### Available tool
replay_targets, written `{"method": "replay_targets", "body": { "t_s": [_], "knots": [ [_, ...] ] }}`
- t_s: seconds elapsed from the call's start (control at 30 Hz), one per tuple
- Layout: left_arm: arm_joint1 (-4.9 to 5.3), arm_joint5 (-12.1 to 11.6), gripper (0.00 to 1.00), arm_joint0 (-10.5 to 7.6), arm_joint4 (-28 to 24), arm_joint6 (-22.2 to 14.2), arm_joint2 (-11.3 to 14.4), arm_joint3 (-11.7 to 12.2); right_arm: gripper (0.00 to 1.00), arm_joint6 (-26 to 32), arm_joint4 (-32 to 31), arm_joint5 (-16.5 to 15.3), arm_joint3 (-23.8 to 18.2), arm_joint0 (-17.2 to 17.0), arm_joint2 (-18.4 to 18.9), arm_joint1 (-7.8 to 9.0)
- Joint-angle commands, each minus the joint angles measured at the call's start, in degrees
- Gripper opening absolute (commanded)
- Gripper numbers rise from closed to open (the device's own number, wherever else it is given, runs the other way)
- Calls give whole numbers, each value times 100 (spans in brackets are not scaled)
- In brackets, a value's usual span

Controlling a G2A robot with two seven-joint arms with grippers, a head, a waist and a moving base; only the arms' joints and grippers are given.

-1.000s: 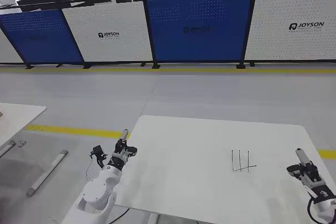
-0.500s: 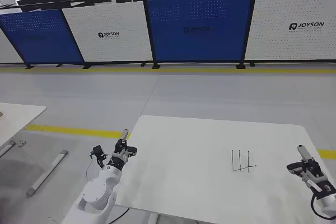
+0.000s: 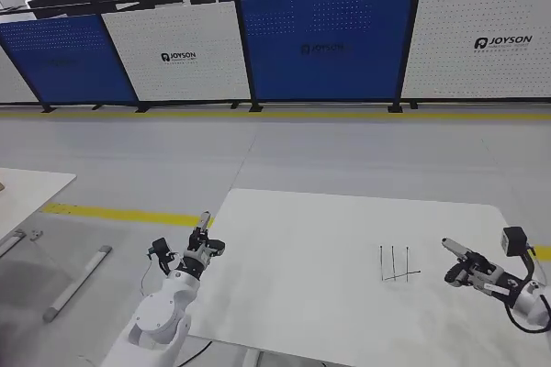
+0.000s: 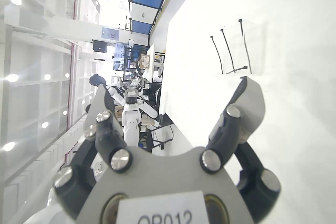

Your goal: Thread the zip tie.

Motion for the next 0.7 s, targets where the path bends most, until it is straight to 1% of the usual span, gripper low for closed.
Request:
{"method": "replay_targets", "body": {
  "t_s": [0.0,0.27,0.37,0.47,0.5,0.53,0.6,0.67],
  "knots": [
    [0,0,100,0,0,0,0,0,100,-4,10,-9,-8,-8,7,-1],
    [0,0,100,0,0,0,0,0,100,-4,10,-9,-8,-8,7,-1],
    [0,0,100,0,0,0,0,0,100,-49,-50,5,3,-3,-46,5],
    [0,0,100,0,0,0,0,0,100,54,-448,232,67,174,-171,43],
    [0,0,100,0,0,0,0,0,100,67,-618,362,124,251,-232,54],
    [0,0,100,0,0,0,0,0,100,44,-730,505,182,363,-317,56],
    [0,0,100,0,0,0,0,0,100,106,-863,643,297,500,-499,53],
    [0,0,100,0,0,0,0,0,100,223,-1007,796,527,732,-737,44]
  ]
}}
